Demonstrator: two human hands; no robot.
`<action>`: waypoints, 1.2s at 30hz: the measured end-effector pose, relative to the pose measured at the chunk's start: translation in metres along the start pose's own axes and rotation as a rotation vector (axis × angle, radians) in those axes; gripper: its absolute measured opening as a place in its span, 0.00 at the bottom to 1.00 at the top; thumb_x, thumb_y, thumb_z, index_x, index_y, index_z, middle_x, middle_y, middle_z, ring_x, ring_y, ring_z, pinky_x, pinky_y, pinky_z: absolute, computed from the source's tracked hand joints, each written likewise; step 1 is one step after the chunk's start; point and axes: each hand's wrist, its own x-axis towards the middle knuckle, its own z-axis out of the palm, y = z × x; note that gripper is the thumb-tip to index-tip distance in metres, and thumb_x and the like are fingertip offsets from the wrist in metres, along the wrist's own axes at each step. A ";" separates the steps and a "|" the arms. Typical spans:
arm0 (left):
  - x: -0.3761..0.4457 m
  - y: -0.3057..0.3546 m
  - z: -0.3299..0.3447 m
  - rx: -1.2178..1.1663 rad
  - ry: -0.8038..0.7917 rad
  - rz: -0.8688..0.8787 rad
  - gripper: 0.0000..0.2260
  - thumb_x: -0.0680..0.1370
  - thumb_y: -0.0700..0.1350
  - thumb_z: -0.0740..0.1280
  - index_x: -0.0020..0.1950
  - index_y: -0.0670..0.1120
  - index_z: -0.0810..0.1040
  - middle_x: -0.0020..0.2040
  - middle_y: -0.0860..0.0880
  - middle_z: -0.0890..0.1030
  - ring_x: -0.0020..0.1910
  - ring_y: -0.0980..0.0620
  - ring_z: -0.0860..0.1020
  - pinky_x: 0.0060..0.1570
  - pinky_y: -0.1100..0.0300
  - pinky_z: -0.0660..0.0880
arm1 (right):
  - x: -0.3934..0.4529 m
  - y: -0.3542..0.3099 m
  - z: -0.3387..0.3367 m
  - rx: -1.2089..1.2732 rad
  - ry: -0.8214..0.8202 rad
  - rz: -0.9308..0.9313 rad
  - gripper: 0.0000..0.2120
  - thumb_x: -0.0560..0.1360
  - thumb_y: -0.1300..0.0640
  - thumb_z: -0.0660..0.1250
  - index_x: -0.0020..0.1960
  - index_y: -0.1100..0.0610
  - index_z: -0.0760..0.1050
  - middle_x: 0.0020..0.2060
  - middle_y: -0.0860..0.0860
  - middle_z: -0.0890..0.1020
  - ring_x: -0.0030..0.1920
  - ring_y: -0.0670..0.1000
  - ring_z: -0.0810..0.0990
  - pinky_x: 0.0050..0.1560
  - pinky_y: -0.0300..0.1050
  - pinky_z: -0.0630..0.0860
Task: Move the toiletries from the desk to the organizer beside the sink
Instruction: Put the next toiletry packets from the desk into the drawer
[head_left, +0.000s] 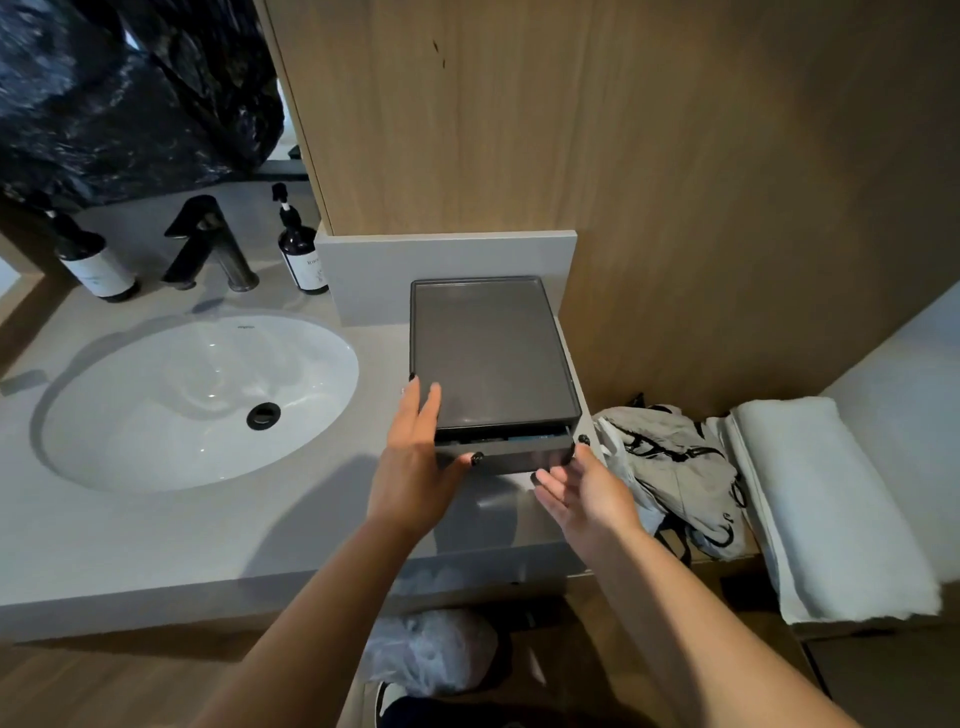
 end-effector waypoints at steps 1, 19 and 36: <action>0.001 -0.002 0.001 -0.009 -0.001 0.001 0.40 0.72 0.45 0.74 0.77 0.42 0.56 0.78 0.41 0.54 0.78 0.44 0.53 0.74 0.57 0.53 | 0.002 0.000 0.001 0.018 -0.015 0.018 0.14 0.81 0.52 0.60 0.58 0.62 0.73 0.60 0.61 0.79 0.60 0.56 0.79 0.55 0.50 0.77; -0.002 -0.006 -0.014 0.241 -0.245 0.157 0.22 0.83 0.48 0.47 0.65 0.38 0.75 0.71 0.39 0.70 0.71 0.35 0.66 0.67 0.38 0.66 | 0.007 0.020 -0.021 -0.006 -0.054 0.018 0.21 0.73 0.63 0.71 0.64 0.63 0.72 0.43 0.60 0.79 0.47 0.56 0.81 0.52 0.53 0.81; -0.005 0.013 -0.010 0.288 -0.275 -0.124 0.25 0.82 0.47 0.56 0.78 0.53 0.53 0.80 0.46 0.48 0.78 0.41 0.49 0.74 0.44 0.54 | -0.053 0.065 -0.099 0.057 -0.189 0.054 0.22 0.74 0.68 0.65 0.67 0.67 0.67 0.45 0.62 0.78 0.43 0.57 0.79 0.55 0.53 0.78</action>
